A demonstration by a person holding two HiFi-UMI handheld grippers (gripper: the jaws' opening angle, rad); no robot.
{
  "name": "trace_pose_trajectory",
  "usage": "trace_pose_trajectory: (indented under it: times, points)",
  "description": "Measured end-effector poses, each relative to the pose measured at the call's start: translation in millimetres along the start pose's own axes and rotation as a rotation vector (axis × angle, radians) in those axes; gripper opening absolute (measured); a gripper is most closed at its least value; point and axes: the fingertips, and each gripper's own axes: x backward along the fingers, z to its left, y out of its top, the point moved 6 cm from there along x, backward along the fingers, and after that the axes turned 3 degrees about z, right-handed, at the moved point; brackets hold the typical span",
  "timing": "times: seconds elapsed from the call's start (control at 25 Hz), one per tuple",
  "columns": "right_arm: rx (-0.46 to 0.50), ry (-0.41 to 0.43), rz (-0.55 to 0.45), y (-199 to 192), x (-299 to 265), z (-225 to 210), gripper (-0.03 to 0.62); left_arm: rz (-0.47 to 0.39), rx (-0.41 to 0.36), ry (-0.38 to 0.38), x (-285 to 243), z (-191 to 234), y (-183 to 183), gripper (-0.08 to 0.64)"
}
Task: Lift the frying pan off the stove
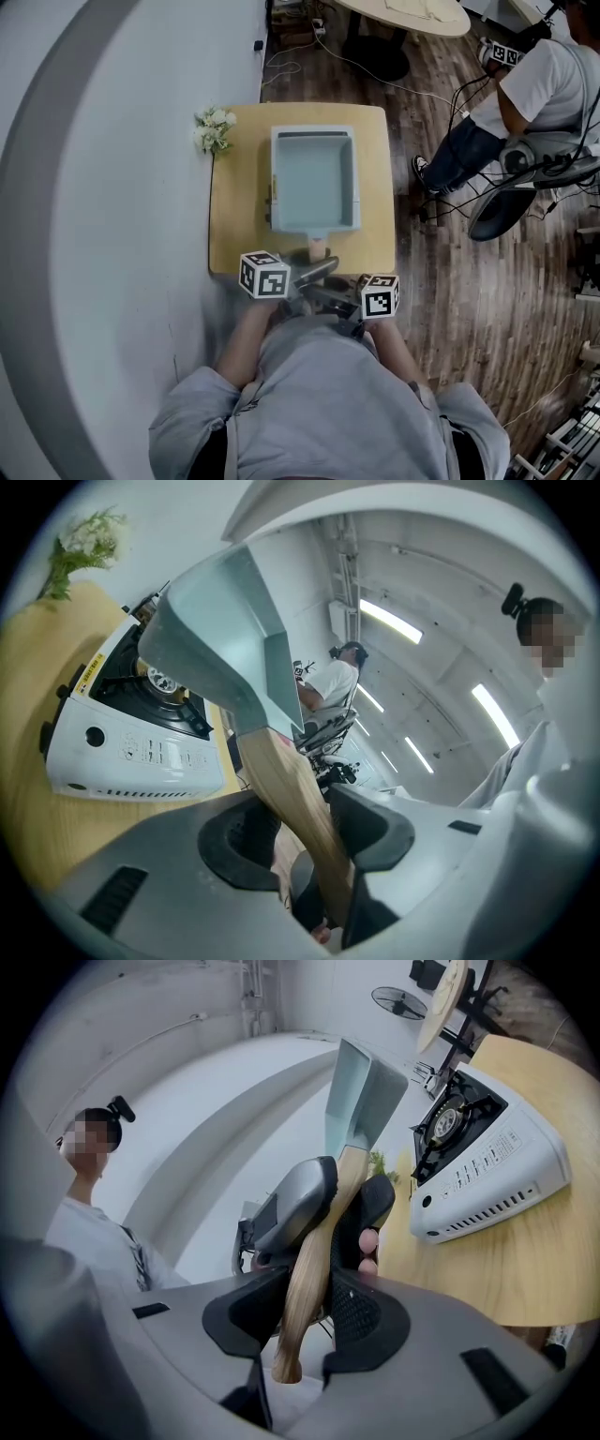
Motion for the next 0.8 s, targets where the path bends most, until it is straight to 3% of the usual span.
trace_pose_trajectory:
  times: [0.36, 0.8]
  points:
    - [0.097, -0.016, -0.041, -53, 2, 37, 0.120, -0.006, -0.104, -0.014, 24, -43, -43, 0.158]
    - [0.154, 0.005, -0.059, -106, 8, 72, 0.121, -0.029, -0.143, -0.033, 45, -81, -91, 0.160]
